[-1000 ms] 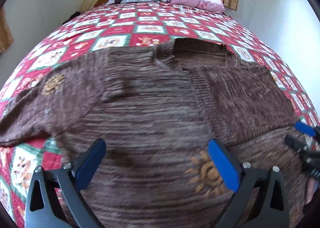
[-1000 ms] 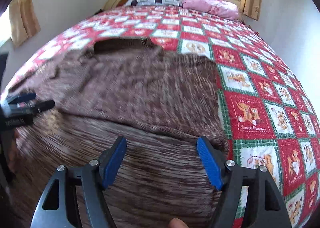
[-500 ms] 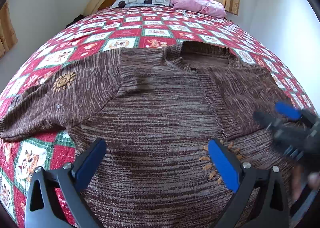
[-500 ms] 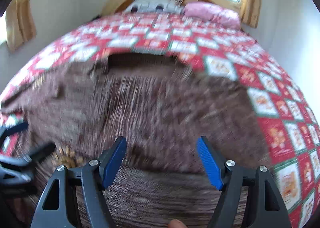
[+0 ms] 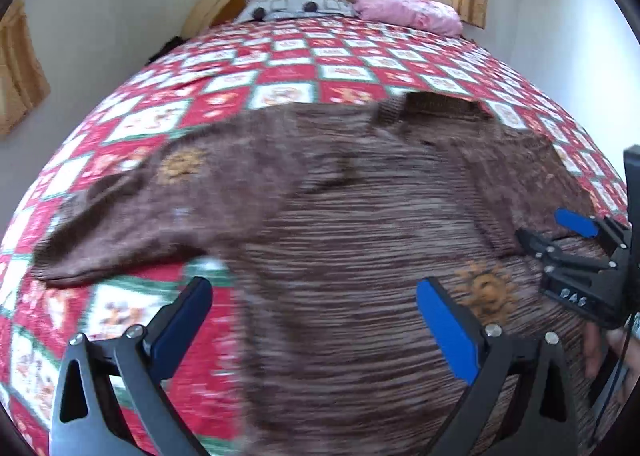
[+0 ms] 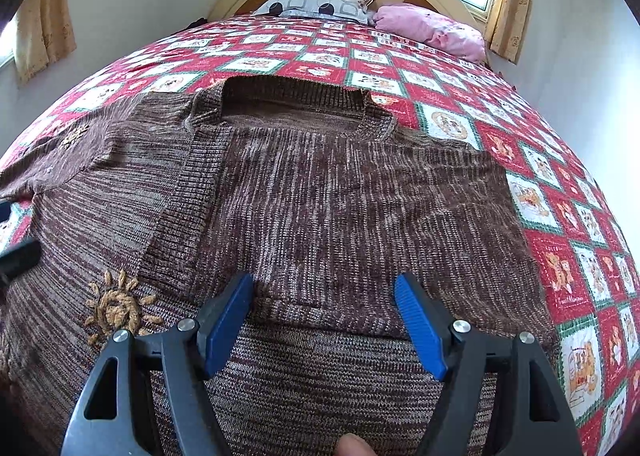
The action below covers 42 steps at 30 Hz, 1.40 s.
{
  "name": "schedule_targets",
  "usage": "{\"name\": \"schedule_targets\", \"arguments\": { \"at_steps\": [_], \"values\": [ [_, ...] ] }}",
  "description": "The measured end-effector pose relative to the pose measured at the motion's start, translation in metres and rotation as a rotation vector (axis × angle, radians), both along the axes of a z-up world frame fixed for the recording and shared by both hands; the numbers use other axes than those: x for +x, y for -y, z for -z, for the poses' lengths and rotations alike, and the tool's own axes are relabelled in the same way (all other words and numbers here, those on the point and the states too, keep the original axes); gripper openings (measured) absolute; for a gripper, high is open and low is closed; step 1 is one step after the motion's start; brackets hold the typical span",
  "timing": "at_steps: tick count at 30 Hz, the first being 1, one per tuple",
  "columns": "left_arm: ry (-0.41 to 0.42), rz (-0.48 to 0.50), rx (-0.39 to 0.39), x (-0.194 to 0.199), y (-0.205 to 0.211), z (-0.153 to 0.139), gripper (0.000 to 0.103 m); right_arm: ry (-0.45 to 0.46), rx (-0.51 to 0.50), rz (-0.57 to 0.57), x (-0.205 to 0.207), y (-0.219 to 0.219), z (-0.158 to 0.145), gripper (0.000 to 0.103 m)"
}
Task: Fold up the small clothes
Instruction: 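Move the left tool over the sweater to the other sleeve, then grasp the sleeve cuff nearest the left tool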
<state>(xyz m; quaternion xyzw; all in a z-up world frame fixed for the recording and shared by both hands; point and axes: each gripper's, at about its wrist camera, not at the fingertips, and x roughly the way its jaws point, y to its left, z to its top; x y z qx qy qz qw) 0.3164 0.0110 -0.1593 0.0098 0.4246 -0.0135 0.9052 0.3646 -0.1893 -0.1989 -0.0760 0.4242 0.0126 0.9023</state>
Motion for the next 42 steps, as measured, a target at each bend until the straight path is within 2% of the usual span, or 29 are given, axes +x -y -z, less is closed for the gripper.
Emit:
{"name": "schedule_targets", "arguments": {
  "at_steps": [12, 17, 22, 27, 29, 31, 37, 42],
  "values": [
    [0.008, -0.198, -0.024, -0.025, -0.096, -0.001, 0.103, 0.01, 0.025, -0.012, -0.003, 0.002, -0.001, 0.074],
    [-0.016, -0.328, -0.021, -0.033, -0.154, 0.008, 0.103, 0.013, 0.004, -0.012, -0.003, -0.001, 0.0, 0.074],
    [-0.038, -0.432, -0.079, -0.04, -0.202, 0.016, 0.103, 0.014, 0.001, -0.011, -0.004, -0.001, 0.0, 0.074],
    [-0.007, -0.49, -0.156, -0.041, -0.231, 0.016, 0.101, 0.019, -0.016, -0.01, -0.005, -0.004, -0.001, 0.074],
    [-0.005, -0.509, -0.21, -0.035, -0.241, 0.017, 0.09, 0.019, -0.015, -0.01, -0.006, -0.003, -0.001, 0.074],
    [-0.007, -0.518, -0.275, -0.03, -0.248, 0.019, 0.084, 0.019, -0.015, -0.01, -0.006, -0.004, 0.0, 0.074],
    [0.027, -0.542, -0.432, -0.011, -0.257, 0.02, 0.073, 0.024, -0.022, -0.009, -0.006, -0.004, -0.001, 0.074],
    [0.045, -0.557, -0.465, 0.001, -0.262, 0.025, 0.068, 0.024, -0.012, -0.008, -0.007, -0.004, -0.001, 0.074]
  ]
}}
